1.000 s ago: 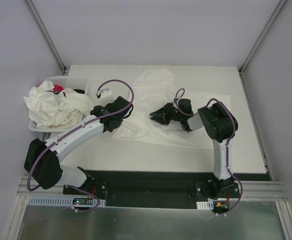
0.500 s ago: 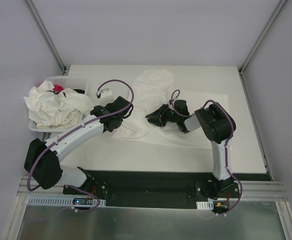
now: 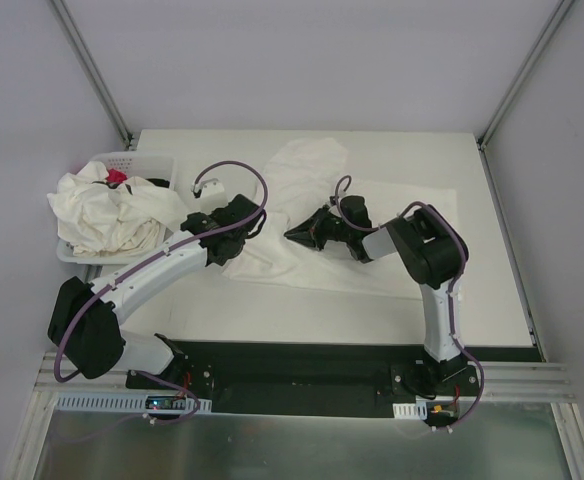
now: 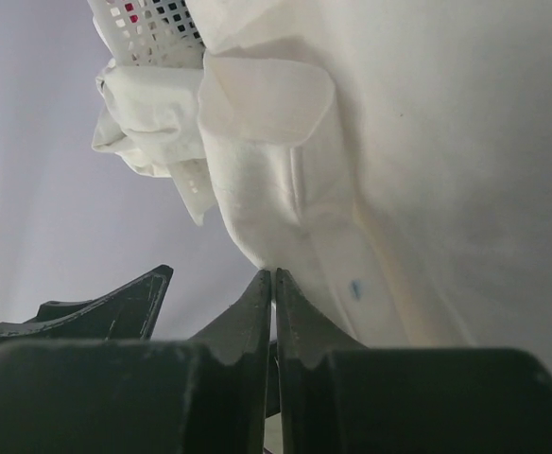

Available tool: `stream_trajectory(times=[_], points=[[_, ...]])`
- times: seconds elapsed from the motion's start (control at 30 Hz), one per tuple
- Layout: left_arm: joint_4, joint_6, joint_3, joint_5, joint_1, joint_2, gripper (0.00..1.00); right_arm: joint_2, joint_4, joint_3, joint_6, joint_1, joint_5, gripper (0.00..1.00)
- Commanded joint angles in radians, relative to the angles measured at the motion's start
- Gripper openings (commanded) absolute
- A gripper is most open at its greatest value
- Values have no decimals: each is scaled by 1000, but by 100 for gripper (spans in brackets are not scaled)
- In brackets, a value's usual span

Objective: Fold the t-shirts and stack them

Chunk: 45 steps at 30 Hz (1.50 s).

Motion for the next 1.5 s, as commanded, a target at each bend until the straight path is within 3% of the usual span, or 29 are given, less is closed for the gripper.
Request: stream_trajectory(times=[0.0,0.2,0.33,0.47,0.93,1.23,1.47], points=[[-3,-2,-5,-16,-4,-15,56,-13,-8,44,-3,36,-22,7],[-3,-7,-3,-8,-4,-5,56,-14,-33,55,-13,51,-33,8],[-5,-11,-9,-5,-4,-10,56,0,-39,46,-19,37,-28,18],[-3,-13,-17,-8,-4,-16,56,10,-45,51,-21,16,-23,21],[-5,30,8,-27,1,1,56,87,-126,166,-67,-41,-5,24],[-5,33,17,-16,12,21,56,58,-171,130,-108,-68,6,33],[-3,27,15,-11,12,24,56,56,-189,118,-122,-67,23,34]])
